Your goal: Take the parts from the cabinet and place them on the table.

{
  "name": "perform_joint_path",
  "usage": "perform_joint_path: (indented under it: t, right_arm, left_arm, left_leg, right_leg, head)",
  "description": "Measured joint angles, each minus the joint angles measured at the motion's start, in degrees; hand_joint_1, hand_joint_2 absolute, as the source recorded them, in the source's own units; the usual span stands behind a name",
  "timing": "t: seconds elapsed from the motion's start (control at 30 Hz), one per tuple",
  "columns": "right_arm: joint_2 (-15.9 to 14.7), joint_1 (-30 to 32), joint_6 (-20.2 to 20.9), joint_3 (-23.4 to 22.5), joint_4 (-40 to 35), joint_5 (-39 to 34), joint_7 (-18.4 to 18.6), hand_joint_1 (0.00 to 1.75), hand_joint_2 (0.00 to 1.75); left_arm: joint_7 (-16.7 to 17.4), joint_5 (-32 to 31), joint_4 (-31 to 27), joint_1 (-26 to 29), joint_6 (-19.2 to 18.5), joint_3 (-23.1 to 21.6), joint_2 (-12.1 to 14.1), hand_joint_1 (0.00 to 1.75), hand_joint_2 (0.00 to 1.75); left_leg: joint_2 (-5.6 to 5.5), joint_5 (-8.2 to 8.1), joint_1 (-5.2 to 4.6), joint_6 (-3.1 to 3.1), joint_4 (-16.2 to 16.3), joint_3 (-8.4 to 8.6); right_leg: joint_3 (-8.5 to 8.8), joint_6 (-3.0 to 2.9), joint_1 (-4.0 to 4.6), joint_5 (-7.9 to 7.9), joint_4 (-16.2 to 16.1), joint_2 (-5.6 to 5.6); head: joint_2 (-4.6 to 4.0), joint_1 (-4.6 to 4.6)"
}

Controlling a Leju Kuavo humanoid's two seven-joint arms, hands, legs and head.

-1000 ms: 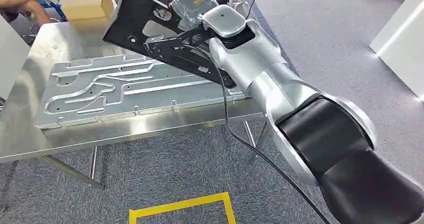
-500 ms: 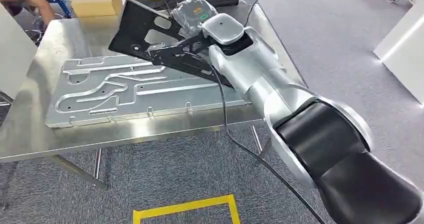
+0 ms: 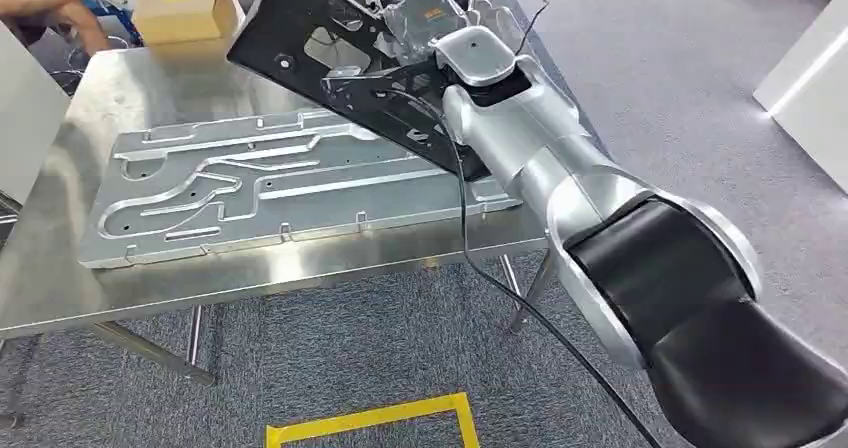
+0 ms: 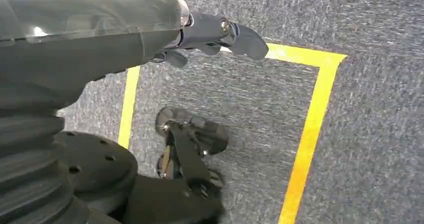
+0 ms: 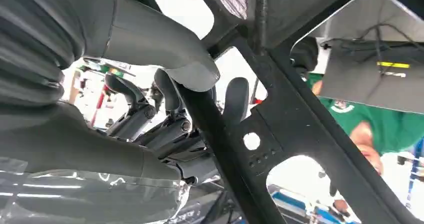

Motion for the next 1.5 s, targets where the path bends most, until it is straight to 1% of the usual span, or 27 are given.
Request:
perform_joint_path:
  t: [0.03,0.07,0.1,0.23,0.27,0.33,0.37,0.4,0.43,0.47,0.53,0.57,0.63,0.67,0.77,0.87,0.9,0.93,0.97,1.03,1.07,1.1,1.2,1.27,1.4,1.43,1.5]
  right_arm:
    - [-0.2,0.0,0.2,-0.3,0.0,0.0,0.3,0.00,0.00]
    - [-0.3,0.0,0.3,-0.5,0.1,0.1,0.5,0.00,0.00]
    - [-1.0,0.1,0.5,-0.7,0.2,0.2,0.9,0.00,0.00]
    - [-1.9,0.8,0.8,-1.2,0.6,0.5,1.5,0.00,0.00]
    - [-2.3,0.8,0.8,-1.4,0.7,0.5,1.6,0.00,0.00]
    - [-2.7,1.2,1.0,-1.8,0.9,0.5,2.1,0.00,0.00]
    - [-3.0,1.6,1.2,-2.0,1.1,0.5,2.3,0.00,0.00]
    - [-3.4,2.1,1.4,-2.2,1.2,0.5,2.7,0.00,0.00]
    - [-3.7,2.5,1.7,-2.2,1.4,0.6,2.9,0.00,0.00]
    - [-4.1,2.6,1.8,-2.3,1.5,0.6,3.1,0.00,0.00]
    - [-4.6,2.4,1.8,-2.6,1.5,0.7,3.3,0.00,0.00]
    - [-4.9,2.4,1.8,-2.7,1.5,0.7,3.5,0.00,0.00]
    - [-5.2,2.5,1.9,-3.0,1.5,0.7,4.1,0.00,0.00]
    - [-5.4,2.5,1.9,-3.2,1.5,0.7,4.6,0.00,0.00]
    - [-6.0,2.4,1.7,-3.7,1.5,0.7,5.8,0.00,0.00]
    - [-6.1,2.5,0.1,-4.1,1.5,0.6,5.9,0.00,0.00]
    - [-6.1,2.6,-1.2,-4.4,1.5,0.5,5.7,0.00,0.00]
    - [-6.2,2.7,-2.5,-4.8,1.5,0.3,5.4,0.00,0.00]
    - [-6.2,2.7,-4.1,-5.1,1.4,0.1,4.8,0.00,0.00]
    - [-6.1,2.6,-7.2,-5.7,0.5,-0.6,3.5,0.00,0.00]
    - [-6.0,2.3,-8.2,-6.2,0.0,-0.9,2.8,0.00,0.00]
    - [-5.8,1.7,-9.0,-6.6,-0.1,-1.1,1.9,0.00,0.00]
    - [-4.7,1.2,-10.7,-7.3,-1.4,-1.6,-1.0,0.00,0.00]
    - [-3.9,0.6,-11.6,-7.9,-2.4,-1.7,-2.4,0.00,0.00]
    - [-2.4,-0.2,-12.6,-8.0,-3.7,-1.7,-4.8,0.00,0.00]
    - [-2.2,-0.2,-12.6,-8.0,-4.0,-1.8,-5.2,0.00,0.00]
    - [-1.6,-0.3,-12.8,-8.0,-4.9,-1.8,-5.9,0.00,0.00]
  left_arm:
    - [-0.2,0.0,0.0,0.0,0.0,0.0,0.1,0.00,1.75]
    - [-0.2,0.2,0.0,0.0,-0.1,0.0,0.1,0.00,1.75]
    - [-0.2,0.2,0.0,0.0,-0.1,0.0,0.1,0.00,1.75]
    - [0.0,0.3,0.0,0.3,0.8,0.0,0.2,0.00,1.75]
    - [0.1,0.4,0.0,0.2,0.8,0.0,0.2,0.00,1.75]
    - [0.3,0.3,0.0,0.2,0.8,0.0,0.2,0.00,1.75]
    - [0.6,0.3,0.0,0.2,0.8,0.0,0.2,0.00,0.00]
    - [0.9,0.0,0.0,0.2,0.9,0.0,0.2,0.00,0.00]
    - [1.1,-0.2,0.0,0.2,1.0,0.0,0.2,0.00,0.00]
    - [1.3,-0.3,0.0,0.3,1.0,0.0,0.2,0.00,1.75]
    - [1.4,-0.6,0.0,0.2,0.9,0.0,0.2,0.00,1.75]
    - [1.5,-0.7,0.0,0.2,0.9,0.0,0.2,0.00,1.75]
    - [1.6,-0.8,0.0,0.0,1.1,0.0,0.2,0.00,1.75]
    - [1.6,-0.9,0.0,0.0,1.1,0.0,0.2,0.00,0.00]
    - [1.8,-1.2,0.0,0.0,1.3,0.0,0.3,0.00,0.00]
    - [1.5,-1.3,0.0,0.0,1.4,0.0,0.3,0.00,0.00]
    - [1.4,-1.3,0.0,0.0,1.5,0.0,0.3,0.00,0.00]
    - [1.4,-1.2,0.0,0.1,1.5,0.0,0.3,0.00,0.00]
    - [1.6,-1.2,0.0,0.1,1.5,0.0,0.3,0.00,0.00]
    - [2.3,-1.1,0.0,0.0,1.4,0.0,0.4,0.00,0.00]
    - [2.7,-0.9,0.0,0.0,1.4,0.0,0.4,0.00,0.00]
    - [3.1,-0.7,0.0,-0.1,1.4,0.0,0.4,0.00,0.00]
    - [4.2,-0.4,0.0,-0.1,1.5,0.0,0.4,0.00,0.00]
    - [4.5,-0.2,0.0,-0.2,1.6,0.0,0.4,0.00,0.00]
    - [5.1,-0.1,0.0,-0.2,1.9,0.2,0.4,0.00,0.00]
    - [5.2,0.0,0.0,-0.2,2.0,0.3,0.4,0.00,0.00]
    - [5.6,0.0,0.0,0.0,2.1,0.4,0.4,0.00,0.00]
  left_leg:
    - [0.04,2.21,0.21,-0.09,-5.3,2.59]
    - [-0.04,1.24,-0.03,0.09,-6.9,3.72]
    - [-0.19,1.57,-0.09,1.06,-7.0,3.33]
    - [0.06,1.86,-0.15,2.61,-7.3,3.41]
    - [0.07,1.88,-0.16,2.92,-7.3,3.37]
    - [0.13,1.83,-0.23,3.25,-7.3,3.33]
    - [0.11,1.78,-0.27,3.33,-7.3,3.33]
    - [0.04,1.77,-0.29,3.35,-7.2,3.34]
    - [-0.07,1.72,-0.33,3.41,-7.2,3.39]
    - [-0.17,1.64,-0.40,3.41,-7.2,3.43]
    - [-0.21,1.46,-0.62,3.28,-7.1,3.63]
    - [-0.17,1.33,-0.64,3.11,-7.2,3.59]
    - [-0.10,1.27,-0.87,2.67,-7.1,3.44]
    - [-0.05,1.21,-0.84,2.38,-7.3,3.51]
    - [0.04,-0.17,-1.05,1.49,-6.1,3.30]
    - [0.01,-6.17,-0.58,0.88,7.1,-2.97]
    - [0.01,-6.81,-0.51,0.68,10.0,-4.58]
    - [0.02,-5.92,-0.40,0.55,10.3,-5.00]
    - [0.04,-4.05,-0.33,0.48,8.0,-4.13]
    - [0.09,1.50,-0.29,0.68,-2.2,0.54]
    - [0.18,2.42,-0.31,0.97,-5.9,2.00]
    - [0.11,1.87,-0.56,1.20,-7.0,2.88]
    - [-0.03,1.79,-0.60,1.99,-6.7,2.58]
    - [0.07,2.34,-0.16,2.78,-7.5,2.93]
    - [0.07,2.38,-0.14,3.07,-7.4,2.87]
    - [-0.01,2.38,-0.13,3.07,-7.3,2.87]
    - [-0.06,2.32,-0.13,2.98,-7.1,2.87]
  right_leg:
    - [0.09,0.32,-0.03,-0.32,0.4,-0.03]
    - [-0.21,0.72,0.48,-0.61,0.8,-0.02]
    - [-0.37,0.92,0.49,-0.56,1.0,-0.04]
    - [-0.73,2.11,0.03,-1.10,1.6,0.15]
    - [-1.64,2.35,0.00,-2.55,3.6,0.16]
    - [-5.68,2.76,-0.04,-6.79,12.3,0.18]
    - [-7.90,2.87,-0.04,-8.30,16.7,0.17]
    - [-9.24,2.85,-0.05,-8.56,19.1,0.17]
    - [-9.16,2.70,-0.04,-7.38,18.4,0.18]
    - [-7.89,2.45,-0.02,-5.26,15.4,0.18]
    - [-3.03,1.53,0.23,-0.04,4.9,0.18]
    - [-1.60,1.03,0.46,0.05,1.7,0.17]
    - [-1.50,0.97,0.79,0.00,1.2,0.21]
    - [-1.56,0.82,0.86,-0.14,1.3,0.25]
    - [-0.54,0.20,-0.04,0.23,0.0,0.13]
    - [-0.43,-0.32,0.05,0.07,0.0,0.22]
    - [-0.43,-0.33,0.05,0.02,0.1,0.28]
    - [-0.37,-0.30,0.05,-0.05,0.1,0.31]
    - [-0.30,-0.27,0.03,-0.15,0.2,0.39]
    - [-0.08,0.07,-0.01,-0.58,0.7,0.46]
    - [-0.14,0.28,0.00,-0.86,0.9,0.48]
    - [-0.41,0.60,0.46,-1.06,1.4,0.67]
    - [-0.52,1.22,0.25,-0.86,1.2,0.60]
    - [-0.94,1.92,0.21,-2.18,2.5,0.57]
    - [-7.82,2.79,-0.19,-9.67,18.3,0.50]
    - [-8.33,2.88,-0.38,-9.33,19.3,0.49]
    - [-5.54,2.77,-0.53,-5.62,13.8,0.43]
  head:
    - [0.00,0.00]
    - [0.00,0.00]
    - [0.00,0.02]
    - [0.00,0.02]
    - [0.00,0.00]
    - [0.00,0.02]
    - [0.00,0.02]
    - [0.00,0.02]
    - [0.00,0.02]
    - [0.00,0.02]
    - [0.00,0.02]
    - [0.00,0.00]
    - [0.00,0.00]
    - [0.00,0.02]
    - [0.00,0.02]
    - [0.00,-0.02]
    - [0.00,-0.02]
    - [0.00,-0.02]
    - [0.00,-0.02]
    - [0.00,-0.02]
    - [0.00,-0.02]
    - [0.00,-0.02]
    - [0.00,0.00]
    - [0.00,0.00]
    - [0.00,0.00]
    - [0.00,0.00]
    - [0.00,0.00]
